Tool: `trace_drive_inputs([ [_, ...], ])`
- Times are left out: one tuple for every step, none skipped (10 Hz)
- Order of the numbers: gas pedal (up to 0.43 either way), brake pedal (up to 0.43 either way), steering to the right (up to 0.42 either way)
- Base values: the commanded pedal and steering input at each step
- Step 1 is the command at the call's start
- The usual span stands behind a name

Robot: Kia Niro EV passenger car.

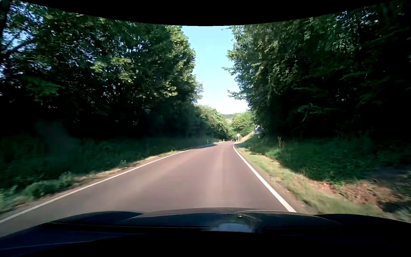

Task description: Follow the waypoints while adhering to traffic rules and regulations

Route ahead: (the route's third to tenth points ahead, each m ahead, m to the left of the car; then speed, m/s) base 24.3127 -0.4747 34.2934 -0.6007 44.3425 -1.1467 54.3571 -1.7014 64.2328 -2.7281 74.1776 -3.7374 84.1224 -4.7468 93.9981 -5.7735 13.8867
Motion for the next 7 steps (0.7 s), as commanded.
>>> trace_drive_inputs([
  [0.197,0.000,0.006],
  [0.197,0.000,0.007],
  [0.197,0.000,0.006],
  [0.197,0.000,0.007],
  [0.197,0.000,0.006],
  [0.197,0.000,0.006],
  [0.197,0.000,0.006],
])
